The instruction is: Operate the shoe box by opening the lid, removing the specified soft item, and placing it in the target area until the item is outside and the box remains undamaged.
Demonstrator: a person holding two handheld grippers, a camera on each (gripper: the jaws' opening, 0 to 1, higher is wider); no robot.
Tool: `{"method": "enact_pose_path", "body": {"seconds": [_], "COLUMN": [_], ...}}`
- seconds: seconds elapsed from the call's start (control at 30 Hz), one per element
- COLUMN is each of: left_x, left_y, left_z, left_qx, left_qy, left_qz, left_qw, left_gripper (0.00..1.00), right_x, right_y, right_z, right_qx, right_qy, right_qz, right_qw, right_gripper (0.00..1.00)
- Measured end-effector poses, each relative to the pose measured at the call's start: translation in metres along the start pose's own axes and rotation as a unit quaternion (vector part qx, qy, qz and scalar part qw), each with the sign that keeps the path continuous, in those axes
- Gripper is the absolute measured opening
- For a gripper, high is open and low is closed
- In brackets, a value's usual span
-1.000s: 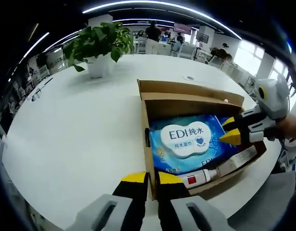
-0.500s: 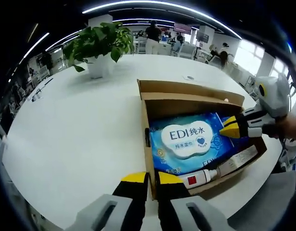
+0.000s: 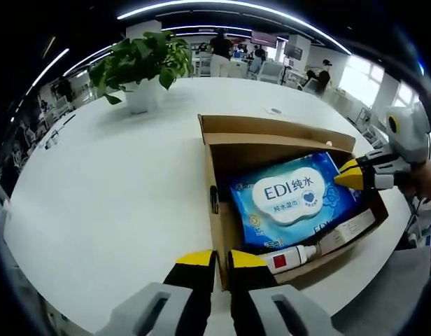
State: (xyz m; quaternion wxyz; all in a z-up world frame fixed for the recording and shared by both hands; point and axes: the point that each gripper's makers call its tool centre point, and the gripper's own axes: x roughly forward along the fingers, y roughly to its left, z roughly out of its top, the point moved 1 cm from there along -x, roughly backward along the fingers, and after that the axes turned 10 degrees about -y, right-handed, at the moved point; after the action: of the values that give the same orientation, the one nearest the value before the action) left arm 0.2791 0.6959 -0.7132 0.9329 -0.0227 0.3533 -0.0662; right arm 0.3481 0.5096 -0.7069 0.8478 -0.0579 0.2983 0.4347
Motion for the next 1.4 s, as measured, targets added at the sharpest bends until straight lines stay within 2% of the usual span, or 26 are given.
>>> {"method": "enact_pose_path", "body": {"seconds": [0.3,0.53,0.7,1.0,1.27,1.4], "left_x": [0.001,0.0,-0.005,-0.007,0.008,0.013], "left_y": [0.0,-0.001,-0.003,-0.016,-0.031,-0.039], "left_z": [0.0,0.002,0.017,0.044,0.047,0.047], "left_qx": [0.007,0.023,0.035,0.071,0.096,0.096], "left_qy": [0.013,0.018,0.004,-0.022,-0.009,-0.005], "left_qz": [-0.005,-0.008,-0.007,-0.02,-0.045,-0.061], "left_qw": [0.9999,0.9996,0.9993,0.997,0.9943,0.9935], "left_gripper": [0.07,0.08,0.17,0.23,0.26,0.26], "right_x": [-0.019,-0.028,-0.031,-0.034,-0.033,-0.033], "right_y": [-0.004,-0.002,-0.005,-0.01,-0.014,-0.016], "right_z": [-0.003,-0.005,-0.009,-0.017,-0.022,-0.024], "right_qx": [0.032,0.033,0.031,0.041,0.036,0.038], "right_qy": [-0.005,-0.007,-0.001,0.009,0.017,0.02], "right_qz": [-0.011,-0.018,-0.025,-0.031,-0.035,-0.039], "right_qw": [0.9994,0.9993,0.9992,0.9986,0.9986,0.9983], "right_gripper": [0.0,0.0,0.0,0.0,0.0,0.0]}}
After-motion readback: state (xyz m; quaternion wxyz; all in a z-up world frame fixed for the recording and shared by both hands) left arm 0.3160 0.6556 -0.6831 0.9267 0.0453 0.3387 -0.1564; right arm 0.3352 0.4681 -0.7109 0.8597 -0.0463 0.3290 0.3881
